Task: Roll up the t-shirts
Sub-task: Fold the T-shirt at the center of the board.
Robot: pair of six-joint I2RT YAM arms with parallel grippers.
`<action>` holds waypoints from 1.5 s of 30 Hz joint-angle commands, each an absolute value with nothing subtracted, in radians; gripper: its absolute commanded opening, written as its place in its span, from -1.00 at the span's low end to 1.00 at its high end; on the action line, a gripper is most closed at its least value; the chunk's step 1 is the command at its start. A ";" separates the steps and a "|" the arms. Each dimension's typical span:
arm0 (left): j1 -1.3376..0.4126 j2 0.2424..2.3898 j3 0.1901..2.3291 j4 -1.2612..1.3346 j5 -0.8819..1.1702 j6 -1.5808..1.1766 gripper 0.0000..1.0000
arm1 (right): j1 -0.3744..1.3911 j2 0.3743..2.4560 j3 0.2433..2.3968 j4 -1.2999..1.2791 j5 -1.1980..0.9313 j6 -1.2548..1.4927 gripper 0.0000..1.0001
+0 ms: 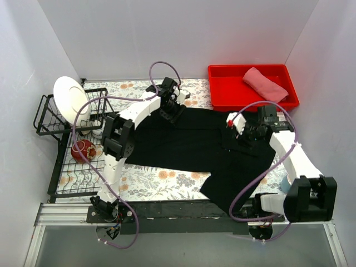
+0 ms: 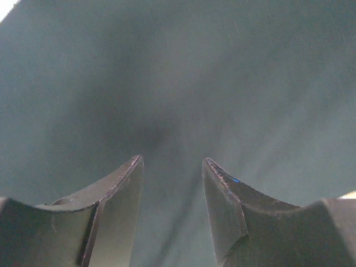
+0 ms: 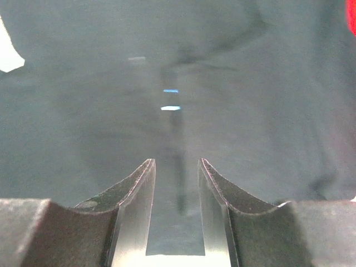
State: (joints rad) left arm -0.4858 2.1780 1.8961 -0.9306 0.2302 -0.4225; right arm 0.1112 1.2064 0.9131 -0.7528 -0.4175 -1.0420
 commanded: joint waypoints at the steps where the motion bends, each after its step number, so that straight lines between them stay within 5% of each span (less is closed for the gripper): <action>1: -0.457 2.281 2.023 -0.851 0.091 -0.517 -0.08 | 0.026 1.302 1.054 -0.571 -0.361 -0.832 -0.11; 9: -0.393 2.353 2.045 -0.828 0.011 -0.531 -0.10 | -0.069 1.489 1.163 -0.420 -0.194 -0.721 -0.13; 21: -0.311 2.108 1.595 -0.742 -0.023 -0.529 -0.12 | -0.114 1.582 1.229 -0.522 -0.315 -0.839 -0.13; 27: -0.313 2.080 1.709 -0.799 0.067 -0.509 -0.08 | -0.023 1.386 1.107 -0.876 -0.575 -1.199 -0.09; 31: -0.321 2.039 1.886 -0.911 0.344 -0.462 -0.05 | 0.116 1.159 0.984 -0.985 -0.597 -1.383 -0.04; 35: -0.426 1.881 1.844 -0.898 0.603 -0.471 0.08 | 0.153 1.094 0.894 -0.676 -0.494 -1.021 -0.01; 40: -0.694 1.709 1.630 -0.783 0.551 -0.471 0.11 | -0.029 1.389 1.119 -0.636 -0.497 -0.651 -0.03; 45: -0.785 1.701 1.476 -0.618 0.528 -0.446 0.00 | -0.149 1.589 1.354 -0.655 -0.540 -0.441 -0.07</action>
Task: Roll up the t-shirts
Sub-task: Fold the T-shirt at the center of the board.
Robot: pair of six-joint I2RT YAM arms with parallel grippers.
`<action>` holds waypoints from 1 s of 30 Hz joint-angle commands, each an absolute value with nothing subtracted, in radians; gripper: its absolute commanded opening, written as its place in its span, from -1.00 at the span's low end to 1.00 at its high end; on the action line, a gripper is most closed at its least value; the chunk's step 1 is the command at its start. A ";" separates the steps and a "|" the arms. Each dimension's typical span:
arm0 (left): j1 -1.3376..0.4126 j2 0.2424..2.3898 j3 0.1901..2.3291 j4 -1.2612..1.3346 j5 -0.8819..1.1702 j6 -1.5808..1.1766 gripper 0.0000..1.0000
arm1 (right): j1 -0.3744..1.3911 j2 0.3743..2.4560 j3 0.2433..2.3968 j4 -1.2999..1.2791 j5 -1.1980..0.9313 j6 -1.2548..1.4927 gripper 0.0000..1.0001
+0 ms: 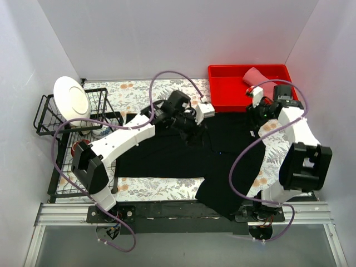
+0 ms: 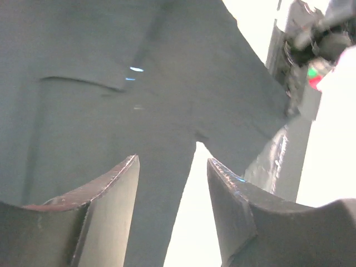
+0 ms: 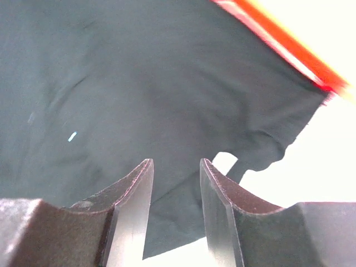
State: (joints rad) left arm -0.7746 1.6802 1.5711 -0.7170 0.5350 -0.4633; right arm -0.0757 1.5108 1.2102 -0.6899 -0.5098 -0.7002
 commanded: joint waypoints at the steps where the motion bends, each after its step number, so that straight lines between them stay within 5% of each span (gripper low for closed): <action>1: -0.860 1.700 1.447 -0.597 0.500 -0.449 -0.01 | -0.155 1.618 1.370 -0.650 -0.534 -0.431 -0.07; 18: -1.410 1.588 0.965 -0.046 0.311 -0.819 -0.05 | -0.308 1.618 1.509 -0.609 -0.391 -0.331 -0.05; 30: -1.525 1.772 1.055 0.077 0.226 -0.810 0.00 | -0.313 1.500 1.395 -0.549 -0.426 -0.308 -0.05</action>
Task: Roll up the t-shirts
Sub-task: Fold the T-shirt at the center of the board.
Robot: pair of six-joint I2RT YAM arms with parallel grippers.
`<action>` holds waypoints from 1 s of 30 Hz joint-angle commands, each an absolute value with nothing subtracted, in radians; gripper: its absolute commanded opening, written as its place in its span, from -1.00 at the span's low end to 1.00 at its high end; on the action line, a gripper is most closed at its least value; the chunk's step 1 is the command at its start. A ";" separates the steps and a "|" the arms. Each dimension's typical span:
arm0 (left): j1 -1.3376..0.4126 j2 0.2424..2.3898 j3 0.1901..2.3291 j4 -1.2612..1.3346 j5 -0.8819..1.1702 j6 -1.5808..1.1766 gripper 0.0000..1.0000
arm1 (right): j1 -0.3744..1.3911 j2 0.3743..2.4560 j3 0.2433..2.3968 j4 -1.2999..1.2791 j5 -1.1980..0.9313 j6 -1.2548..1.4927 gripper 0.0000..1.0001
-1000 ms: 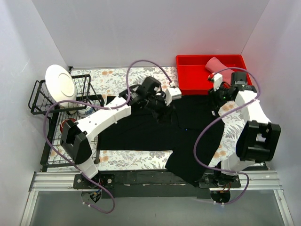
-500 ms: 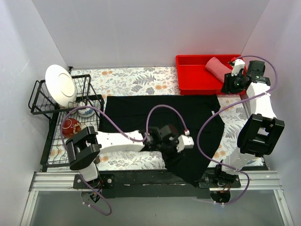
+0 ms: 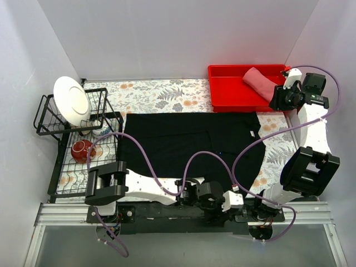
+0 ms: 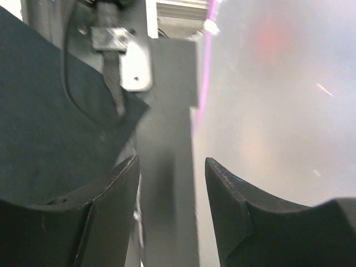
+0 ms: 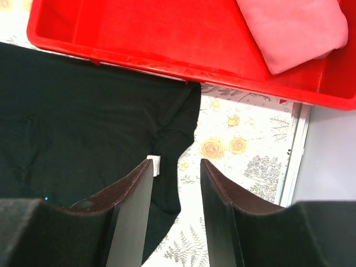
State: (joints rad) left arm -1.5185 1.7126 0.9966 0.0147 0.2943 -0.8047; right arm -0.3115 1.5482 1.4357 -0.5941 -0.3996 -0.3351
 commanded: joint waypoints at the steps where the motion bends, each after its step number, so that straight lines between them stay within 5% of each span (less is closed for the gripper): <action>1: -1.525 1.787 1.063 0.077 0.210 -0.799 -0.02 | -0.313 1.491 1.388 -0.549 -0.428 -0.308 -0.05; 18: -1.539 1.976 1.181 0.121 0.143 -0.813 -0.15 | -0.337 1.468 1.353 -0.541 -0.433 -0.301 -0.04; 20: -1.539 2.000 1.196 0.111 0.135 -0.811 -0.24 | -0.337 1.468 1.350 -0.538 -0.433 -0.301 -0.04; 23: -1.539 1.999 1.193 0.094 0.150 -0.798 -0.65 | -0.341 1.470 1.341 -0.534 -0.434 -0.298 -0.04; 30: -1.494 1.909 1.115 0.032 0.204 -0.744 -0.91 | -0.341 1.489 1.364 -0.557 -0.439 -0.298 -0.04</action>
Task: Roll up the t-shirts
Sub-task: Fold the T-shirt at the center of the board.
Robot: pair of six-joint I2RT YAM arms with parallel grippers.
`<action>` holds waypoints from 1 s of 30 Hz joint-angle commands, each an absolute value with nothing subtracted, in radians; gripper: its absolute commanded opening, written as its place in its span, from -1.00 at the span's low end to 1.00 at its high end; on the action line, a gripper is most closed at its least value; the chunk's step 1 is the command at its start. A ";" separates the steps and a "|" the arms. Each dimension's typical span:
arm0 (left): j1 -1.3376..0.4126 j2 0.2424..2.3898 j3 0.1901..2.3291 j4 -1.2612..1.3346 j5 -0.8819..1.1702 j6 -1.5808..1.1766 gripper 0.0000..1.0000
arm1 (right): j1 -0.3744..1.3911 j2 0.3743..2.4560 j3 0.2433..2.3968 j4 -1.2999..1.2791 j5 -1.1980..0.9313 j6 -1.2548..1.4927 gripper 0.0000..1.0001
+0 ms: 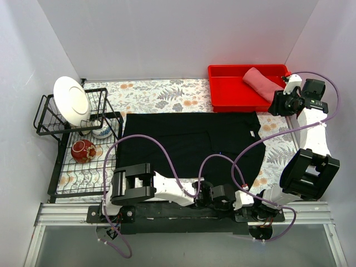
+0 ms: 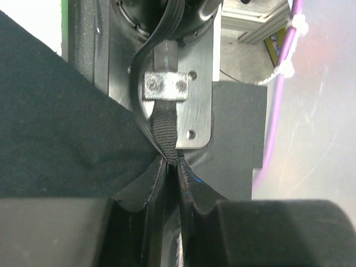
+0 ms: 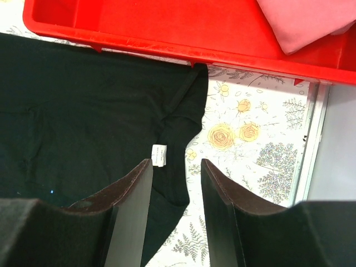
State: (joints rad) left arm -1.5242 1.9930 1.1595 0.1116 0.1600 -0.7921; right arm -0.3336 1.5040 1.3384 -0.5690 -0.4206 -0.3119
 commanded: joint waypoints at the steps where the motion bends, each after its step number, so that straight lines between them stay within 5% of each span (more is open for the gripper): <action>1: -1.483 1.896 1.111 0.023 0.218 -0.738 -0.92 | -0.341 1.491 1.379 -0.574 -0.440 -0.301 -0.03; 12: -1.351 1.818 1.121 -0.167 0.510 -0.615 -0.92 | -0.341 1.491 1.445 -0.652 -0.410 -0.337 -0.03; 22: -1.322 1.815 1.115 -0.176 0.532 -0.632 -0.94 | -0.448 1.509 1.560 -0.761 -0.469 -0.301 -0.03; 30: -1.206 1.859 1.216 -0.189 0.671 -0.696 -0.99 | -0.414 1.350 1.396 -0.865 -0.741 -0.579 -0.03</action>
State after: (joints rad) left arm -1.2808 1.8675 1.1328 -0.1795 0.5476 -0.6498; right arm -0.4438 1.4845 1.4944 -0.7731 -0.5674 -0.3893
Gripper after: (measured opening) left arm 0.053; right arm 0.483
